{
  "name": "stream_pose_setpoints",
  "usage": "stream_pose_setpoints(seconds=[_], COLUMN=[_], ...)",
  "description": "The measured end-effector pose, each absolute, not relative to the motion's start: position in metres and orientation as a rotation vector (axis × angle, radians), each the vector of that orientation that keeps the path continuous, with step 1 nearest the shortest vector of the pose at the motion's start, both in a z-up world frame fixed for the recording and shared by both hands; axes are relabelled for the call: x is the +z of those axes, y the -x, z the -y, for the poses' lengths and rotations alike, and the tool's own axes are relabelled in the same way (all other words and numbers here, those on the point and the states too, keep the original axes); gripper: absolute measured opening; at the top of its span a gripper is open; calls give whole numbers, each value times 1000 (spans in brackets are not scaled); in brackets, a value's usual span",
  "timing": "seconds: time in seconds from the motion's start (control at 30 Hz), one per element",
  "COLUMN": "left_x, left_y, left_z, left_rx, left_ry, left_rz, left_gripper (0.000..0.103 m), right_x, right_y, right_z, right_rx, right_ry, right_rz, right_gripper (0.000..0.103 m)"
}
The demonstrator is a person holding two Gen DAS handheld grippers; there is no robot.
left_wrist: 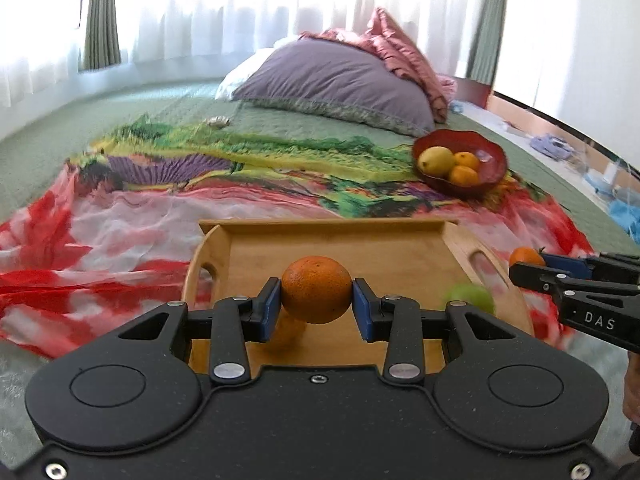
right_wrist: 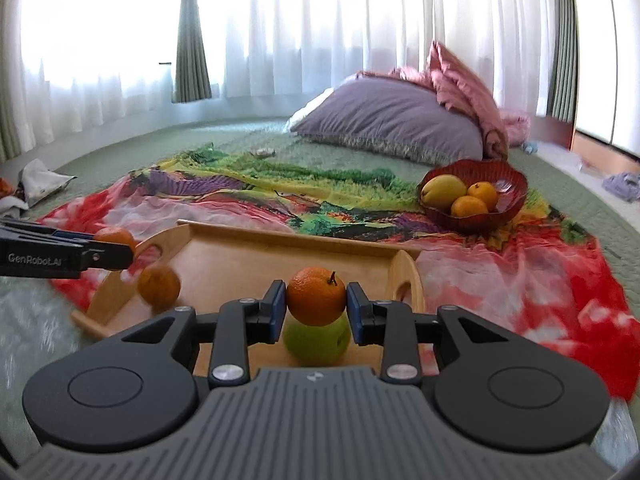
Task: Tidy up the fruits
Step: 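Lower the orange onto the tray and open the left tool while the right releases the mandarin there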
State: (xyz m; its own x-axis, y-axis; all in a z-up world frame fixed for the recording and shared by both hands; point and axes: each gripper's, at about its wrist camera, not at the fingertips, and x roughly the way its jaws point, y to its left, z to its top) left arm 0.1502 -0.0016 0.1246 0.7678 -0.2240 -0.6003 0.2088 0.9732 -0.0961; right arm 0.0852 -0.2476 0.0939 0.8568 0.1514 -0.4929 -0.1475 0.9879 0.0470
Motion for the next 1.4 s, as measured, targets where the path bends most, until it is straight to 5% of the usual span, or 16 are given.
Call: stream_pose_setpoints(seconds=[0.47, 1.4], left_x=[78, 43], left_y=[-268, -303], left_z=[-12, -4], left_rx=[-160, -132], left_ry=[103, 48], left_rz=[-854, -925], left_gripper=[36, 36], right_x=[58, 29], right_y=[-212, -233], right_z=[250, 241], right_rx=[81, 46], right_ry=[-119, -71], right_rz=[-798, -895], right_gripper=[37, 38])
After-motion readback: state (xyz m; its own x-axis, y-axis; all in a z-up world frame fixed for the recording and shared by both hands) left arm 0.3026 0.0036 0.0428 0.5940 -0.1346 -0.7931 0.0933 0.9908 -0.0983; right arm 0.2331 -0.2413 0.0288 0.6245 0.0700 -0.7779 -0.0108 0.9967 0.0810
